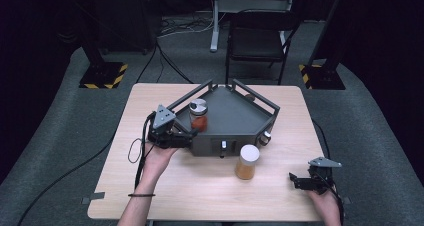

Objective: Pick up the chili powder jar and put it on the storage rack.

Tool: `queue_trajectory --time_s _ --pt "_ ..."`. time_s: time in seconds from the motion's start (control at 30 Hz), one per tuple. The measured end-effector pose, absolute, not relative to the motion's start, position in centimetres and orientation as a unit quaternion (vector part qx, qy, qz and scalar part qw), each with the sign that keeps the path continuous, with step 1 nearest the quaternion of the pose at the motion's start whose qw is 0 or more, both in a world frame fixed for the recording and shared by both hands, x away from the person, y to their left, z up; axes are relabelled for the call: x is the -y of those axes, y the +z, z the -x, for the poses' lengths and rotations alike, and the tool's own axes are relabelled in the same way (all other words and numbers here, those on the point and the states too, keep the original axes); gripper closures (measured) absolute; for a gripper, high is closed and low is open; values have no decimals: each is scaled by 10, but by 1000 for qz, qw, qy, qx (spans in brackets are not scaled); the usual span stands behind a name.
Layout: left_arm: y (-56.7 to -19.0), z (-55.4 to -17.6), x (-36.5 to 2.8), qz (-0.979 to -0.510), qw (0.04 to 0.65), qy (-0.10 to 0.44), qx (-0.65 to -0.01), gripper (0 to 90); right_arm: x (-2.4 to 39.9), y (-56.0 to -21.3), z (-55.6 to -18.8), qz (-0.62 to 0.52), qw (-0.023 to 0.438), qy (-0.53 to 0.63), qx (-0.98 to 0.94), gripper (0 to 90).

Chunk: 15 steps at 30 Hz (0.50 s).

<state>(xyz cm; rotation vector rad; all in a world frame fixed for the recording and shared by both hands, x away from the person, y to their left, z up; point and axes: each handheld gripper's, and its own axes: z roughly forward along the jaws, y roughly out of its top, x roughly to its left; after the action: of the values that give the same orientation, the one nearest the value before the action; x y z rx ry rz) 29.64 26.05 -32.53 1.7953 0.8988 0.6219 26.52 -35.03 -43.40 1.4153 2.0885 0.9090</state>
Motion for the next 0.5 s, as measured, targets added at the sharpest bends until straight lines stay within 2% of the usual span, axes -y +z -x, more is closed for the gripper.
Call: queue_trajectory --time_s 0.5 --pt "-355 -278 -277 -745 480 261 -382 2 350 -434 -265 -514 228 330 -758 18"
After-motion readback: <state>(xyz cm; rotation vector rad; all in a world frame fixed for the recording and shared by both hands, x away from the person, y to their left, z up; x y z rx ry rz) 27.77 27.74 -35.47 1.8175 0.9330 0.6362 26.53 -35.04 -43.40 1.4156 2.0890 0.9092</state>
